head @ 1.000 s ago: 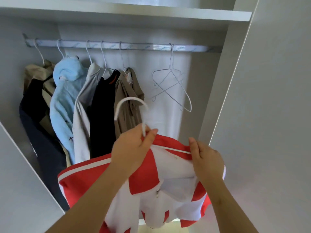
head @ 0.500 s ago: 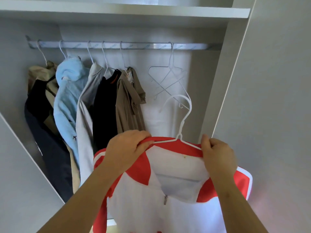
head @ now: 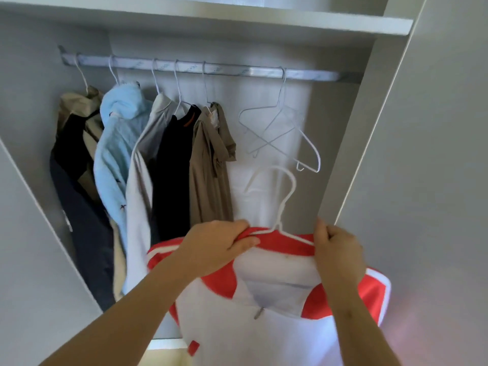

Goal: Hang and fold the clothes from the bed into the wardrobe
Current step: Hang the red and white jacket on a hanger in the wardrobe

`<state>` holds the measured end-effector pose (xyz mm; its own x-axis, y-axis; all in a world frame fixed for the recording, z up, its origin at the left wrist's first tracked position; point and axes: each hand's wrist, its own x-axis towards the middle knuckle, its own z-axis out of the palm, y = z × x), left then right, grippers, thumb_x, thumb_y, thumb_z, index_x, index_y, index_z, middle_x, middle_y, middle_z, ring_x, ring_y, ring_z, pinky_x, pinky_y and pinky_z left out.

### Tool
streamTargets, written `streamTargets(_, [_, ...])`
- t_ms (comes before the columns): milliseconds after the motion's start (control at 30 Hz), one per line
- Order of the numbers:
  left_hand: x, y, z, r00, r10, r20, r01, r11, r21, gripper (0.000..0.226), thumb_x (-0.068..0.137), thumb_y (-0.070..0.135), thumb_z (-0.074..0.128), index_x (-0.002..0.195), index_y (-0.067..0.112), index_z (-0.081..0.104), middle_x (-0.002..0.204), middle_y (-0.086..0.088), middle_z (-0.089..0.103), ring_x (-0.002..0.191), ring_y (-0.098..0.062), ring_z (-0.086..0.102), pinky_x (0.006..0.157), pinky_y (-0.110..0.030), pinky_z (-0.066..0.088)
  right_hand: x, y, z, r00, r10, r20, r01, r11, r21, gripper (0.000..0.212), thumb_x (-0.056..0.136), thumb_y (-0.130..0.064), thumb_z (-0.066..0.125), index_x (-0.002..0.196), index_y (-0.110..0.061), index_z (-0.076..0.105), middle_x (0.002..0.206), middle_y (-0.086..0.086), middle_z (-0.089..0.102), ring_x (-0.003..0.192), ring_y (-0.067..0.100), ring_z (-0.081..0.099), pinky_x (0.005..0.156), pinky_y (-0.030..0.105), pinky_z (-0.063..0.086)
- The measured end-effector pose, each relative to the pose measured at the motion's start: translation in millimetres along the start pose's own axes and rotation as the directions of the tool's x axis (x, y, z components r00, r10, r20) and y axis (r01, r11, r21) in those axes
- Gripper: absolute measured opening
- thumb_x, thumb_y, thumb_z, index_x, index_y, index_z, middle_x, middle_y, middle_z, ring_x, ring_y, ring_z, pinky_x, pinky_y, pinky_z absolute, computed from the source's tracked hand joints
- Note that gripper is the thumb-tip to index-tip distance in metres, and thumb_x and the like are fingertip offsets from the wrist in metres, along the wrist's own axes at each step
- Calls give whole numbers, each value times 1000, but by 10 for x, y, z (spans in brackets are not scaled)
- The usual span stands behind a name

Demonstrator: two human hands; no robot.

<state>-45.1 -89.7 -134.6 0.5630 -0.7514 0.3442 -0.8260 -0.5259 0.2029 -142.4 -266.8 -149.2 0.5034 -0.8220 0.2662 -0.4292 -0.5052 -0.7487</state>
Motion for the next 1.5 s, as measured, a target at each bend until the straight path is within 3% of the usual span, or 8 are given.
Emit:
streamTargets(133, [-39, 101, 182, 976, -28, -216, 30, 1000, 5, 84, 79, 76, -4, 83, 23, 60, 68, 5, 65, 63, -16, 63, 57, -28, 46, -62, -92, 32, 991, -137, 1, 136, 988, -73, 47, 95, -43, 37, 78, -11, 65, 83, 13, 67, 84, 34, 60, 62, 30, 33])
streamTargets(267, [47, 239, 238, 988, -22, -154, 20, 1000, -9, 78, 75, 68, 0, 93, 24, 61, 81, 5, 67, 74, -15, 63, 69, -32, 51, -99, -236, 103, 976, -211, 59, 214, 976, -41, 46, 96, -40, 32, 74, -13, 61, 84, 14, 67, 84, 34, 60, 63, 30, 32])
streamTargets(467, [-50, -84, 22, 991, -93, -96, 97, 995, 36, 57, 83, 72, 20, 87, 29, 57, 71, 12, 59, 70, -7, 57, 58, -20, 38, 54, -130, 42, 997, -58, 55, 51, 992, 115, 48, 97, -33, 36, 52, -16, 43, 58, 2, 48, 68, 30, 47, 57, 32, 28])
streamTargets(633, [31, -1, 26, 998, -49, 37, 49, 999, -7, 36, 85, 64, 36, 85, 32, 49, 73, 10, 59, 67, -6, 54, 60, -23, 44, -2, -183, 155, 993, -111, 41, 104, 985, 137, 52, 96, -37, 36, 48, -17, 38, 52, -2, 44, 59, 24, 42, 51, 30, 26])
streamTargets(800, [-23, -50, -8, 969, -29, -247, 36, 999, 26, 47, 84, 60, 36, 78, 22, 62, 64, 7, 61, 59, -11, 58, 52, -26, 47, 83, -45, 137, 970, -240, 49, 235, 969, 79, 46, 94, -41, 30, 65, -12, 52, 62, 9, 55, 69, 34, 53, 62, 36, 39])
streamTargets(1067, [52, 12, 104, 950, 60, -308, -108, 984, -142, 23, 85, 27, 55, 96, 14, 71, 92, 5, 69, 84, -4, 62, 73, -17, 51, 102, 53, 126, 963, -230, 139, 232, 973, 2, 44, 98, -39, 29, 95, -13, 65, 87, 13, 67, 88, 36, 59, 73, 37, 39])
streamTargets(1333, [191, -16, 325, 998, 42, -48, -52, 970, -239, 35, 89, 16, 57, 123, 25, 54, 130, 10, 47, 119, -4, 43, 103, -21, 36, 185, 259, 69, 962, 35, 271, -36, 999, 0, 47, 94, -38, 42, 56, -12, 52, 60, 0, 54, 62, 19, 51, 56, 28, 33])
streamTargets(1500, [280, -10, 367, 976, -168, -138, 109, 927, -360, 41, 87, 21, 62, 125, 28, 50, 137, 14, 29, 118, -5, 41, 100, -19, 34, 347, 408, 15, 946, 159, 284, -182, 982, 57, 40, 89, -38, 50, 56, -17, 57, 60, -1, 57, 65, 23, 55, 67, 33, 43])
